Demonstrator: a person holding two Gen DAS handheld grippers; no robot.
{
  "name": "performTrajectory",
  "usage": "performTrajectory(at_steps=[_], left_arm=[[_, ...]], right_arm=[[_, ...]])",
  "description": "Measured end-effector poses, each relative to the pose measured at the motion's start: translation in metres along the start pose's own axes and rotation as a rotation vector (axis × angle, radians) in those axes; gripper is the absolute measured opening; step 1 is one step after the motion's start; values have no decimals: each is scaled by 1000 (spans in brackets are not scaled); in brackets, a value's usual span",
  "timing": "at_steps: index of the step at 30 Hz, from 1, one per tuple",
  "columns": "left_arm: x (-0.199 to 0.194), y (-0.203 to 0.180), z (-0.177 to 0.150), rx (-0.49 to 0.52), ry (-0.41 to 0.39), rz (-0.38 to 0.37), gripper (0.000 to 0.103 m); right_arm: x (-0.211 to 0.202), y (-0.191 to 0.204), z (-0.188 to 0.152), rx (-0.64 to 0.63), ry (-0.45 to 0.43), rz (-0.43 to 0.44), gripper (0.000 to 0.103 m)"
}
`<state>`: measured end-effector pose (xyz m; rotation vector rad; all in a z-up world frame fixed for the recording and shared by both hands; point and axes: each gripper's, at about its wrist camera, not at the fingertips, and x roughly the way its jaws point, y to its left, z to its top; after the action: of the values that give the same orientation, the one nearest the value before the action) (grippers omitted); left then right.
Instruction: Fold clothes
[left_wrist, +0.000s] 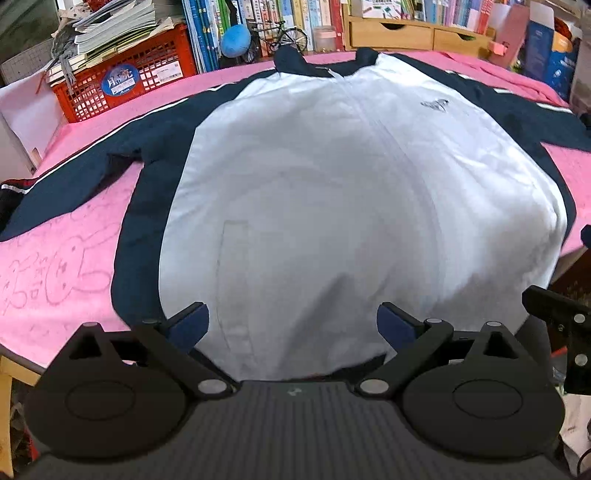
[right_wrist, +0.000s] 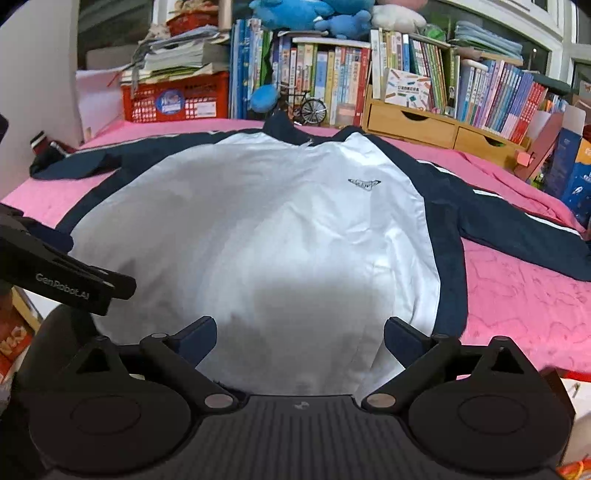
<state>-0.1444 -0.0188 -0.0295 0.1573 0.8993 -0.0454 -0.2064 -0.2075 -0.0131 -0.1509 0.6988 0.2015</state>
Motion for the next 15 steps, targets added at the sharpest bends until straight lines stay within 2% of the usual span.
performTrajectory(at_steps=[6,15], left_arm=[[-8,-5,-11,13,1,-4,99],[-22,-12,-2,49,-22,-26,100]], right_arm=[[-13,4,-11,4,8,-5,100],[-26,-3,-7,4,-5,-60,101]])
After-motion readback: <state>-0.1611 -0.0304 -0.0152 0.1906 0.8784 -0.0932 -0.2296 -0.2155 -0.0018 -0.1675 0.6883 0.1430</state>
